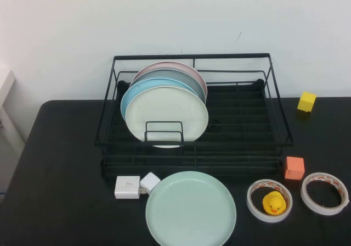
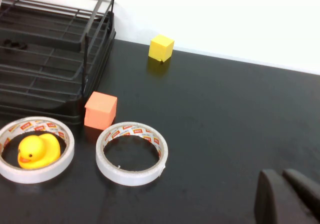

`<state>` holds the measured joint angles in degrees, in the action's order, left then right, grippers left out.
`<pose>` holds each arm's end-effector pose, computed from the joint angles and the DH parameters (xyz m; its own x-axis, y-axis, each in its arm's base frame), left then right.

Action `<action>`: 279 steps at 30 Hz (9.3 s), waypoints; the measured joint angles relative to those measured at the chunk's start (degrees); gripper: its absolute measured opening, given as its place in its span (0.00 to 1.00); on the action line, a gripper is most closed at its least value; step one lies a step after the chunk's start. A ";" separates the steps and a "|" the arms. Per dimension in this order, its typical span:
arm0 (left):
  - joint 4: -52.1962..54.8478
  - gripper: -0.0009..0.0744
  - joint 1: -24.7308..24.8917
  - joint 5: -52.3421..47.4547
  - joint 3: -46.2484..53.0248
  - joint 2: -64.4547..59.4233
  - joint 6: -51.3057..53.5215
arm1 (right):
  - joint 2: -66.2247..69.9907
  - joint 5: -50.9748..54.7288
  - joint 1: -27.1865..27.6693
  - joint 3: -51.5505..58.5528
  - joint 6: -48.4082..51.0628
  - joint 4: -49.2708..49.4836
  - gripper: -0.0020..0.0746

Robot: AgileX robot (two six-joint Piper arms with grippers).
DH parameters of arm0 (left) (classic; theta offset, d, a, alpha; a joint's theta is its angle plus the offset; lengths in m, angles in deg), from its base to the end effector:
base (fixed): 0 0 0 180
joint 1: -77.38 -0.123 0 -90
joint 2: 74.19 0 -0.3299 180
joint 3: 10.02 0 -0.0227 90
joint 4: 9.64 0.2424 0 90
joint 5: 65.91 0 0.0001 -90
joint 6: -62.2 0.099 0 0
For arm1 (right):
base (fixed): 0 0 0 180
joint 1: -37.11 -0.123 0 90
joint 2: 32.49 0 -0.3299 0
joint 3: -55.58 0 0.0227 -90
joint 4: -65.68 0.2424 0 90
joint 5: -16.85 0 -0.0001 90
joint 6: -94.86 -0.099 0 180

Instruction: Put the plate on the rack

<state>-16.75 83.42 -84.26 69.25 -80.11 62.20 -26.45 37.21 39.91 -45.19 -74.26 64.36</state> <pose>0.0073 -0.0047 0.1769 -0.2458 -0.0921 -0.9649 0.1147 0.9857 -0.1233 0.0069 -0.0011 0.1736 -0.2749 -0.1967 -0.9411 -0.0012 0.9789 -0.2043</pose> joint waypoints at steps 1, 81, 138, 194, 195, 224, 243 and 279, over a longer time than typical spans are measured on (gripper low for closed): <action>0.00 0.01 0.00 0.00 0.00 0.00 0.00 | 0.00 0.00 0.00 0.00 0.00 0.00 0.02; -1.37 0.01 0.00 35.37 0.12 0.00 -1.11 | 0.00 -49.14 0.00 0.64 -5.20 -1.74 0.02; -27.55 0.01 0.00 -20.92 -23.89 -36.90 11.78 | 93.86 1.83 -30.58 -32.72 77.82 99.24 0.02; -28.99 0.01 0.00 -20.94 -23.89 -36.90 10.30 | 116.80 6.87 -24.38 -51.12 38.51 81.81 0.51; -29.11 0.01 0.00 -20.94 -23.89 -36.90 10.30 | 117.65 6.87 -24.38 -51.03 38.40 81.81 0.51; -30.83 0.01 0.00 -20.94 -23.89 -36.90 10.30 | 127.54 10.75 -24.38 -51.35 58.81 100.32 0.12; -36.03 0.04 0.00 -23.34 -23.89 -36.90 11.99 | 110.11 12.97 -29.75 -50.83 62.55 92.77 0.04; -55.77 0.11 -0.48 -13.19 -23.97 -39.06 45.51 | 94.23 21.11 -33.51 -50.08 73.33 94.95 0.09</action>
<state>-72.52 82.94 -97.45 45.27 -119.17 107.71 67.77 58.31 6.40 -95.26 -0.92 159.30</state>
